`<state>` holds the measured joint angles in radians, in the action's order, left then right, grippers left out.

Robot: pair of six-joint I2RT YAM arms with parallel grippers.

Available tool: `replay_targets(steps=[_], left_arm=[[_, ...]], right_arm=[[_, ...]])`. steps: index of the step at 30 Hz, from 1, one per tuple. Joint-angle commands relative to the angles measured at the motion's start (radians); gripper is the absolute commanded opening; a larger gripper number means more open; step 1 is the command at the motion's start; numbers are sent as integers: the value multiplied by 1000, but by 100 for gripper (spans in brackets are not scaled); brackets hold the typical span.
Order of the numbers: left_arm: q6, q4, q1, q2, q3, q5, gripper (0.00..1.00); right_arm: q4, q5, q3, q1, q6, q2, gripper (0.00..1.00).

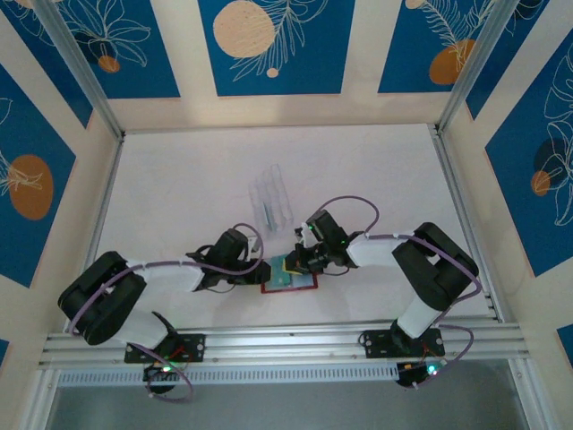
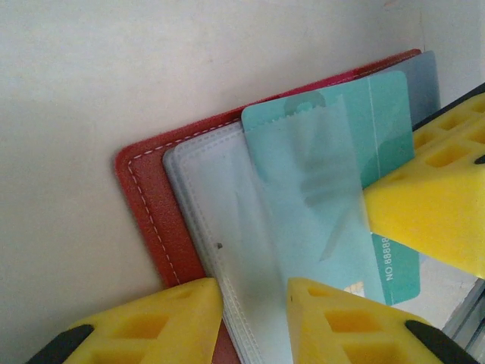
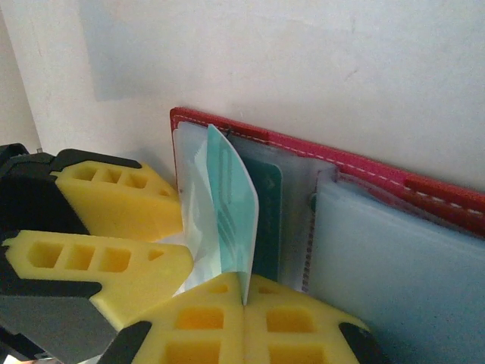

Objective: Put the credit cards into the card holder

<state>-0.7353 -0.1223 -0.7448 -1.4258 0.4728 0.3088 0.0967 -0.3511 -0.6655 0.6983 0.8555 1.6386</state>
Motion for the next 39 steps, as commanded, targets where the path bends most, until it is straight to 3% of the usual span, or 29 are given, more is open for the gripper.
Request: replay_targets(steps=[1, 19, 39], left_arm=[[-18, 153, -8, -19, -53, -60, 32], [-18, 128, -7, -44, -51, -42, 32], [-46, 79, -28, -85, -53, -32, 32]], right_arm=[[-129, 58, 32, 6, -27, -9, 0], [-152, 38, 70, 19, -41, -34, 0], [-72, 18, 7, 61, -4, 48, 0]])
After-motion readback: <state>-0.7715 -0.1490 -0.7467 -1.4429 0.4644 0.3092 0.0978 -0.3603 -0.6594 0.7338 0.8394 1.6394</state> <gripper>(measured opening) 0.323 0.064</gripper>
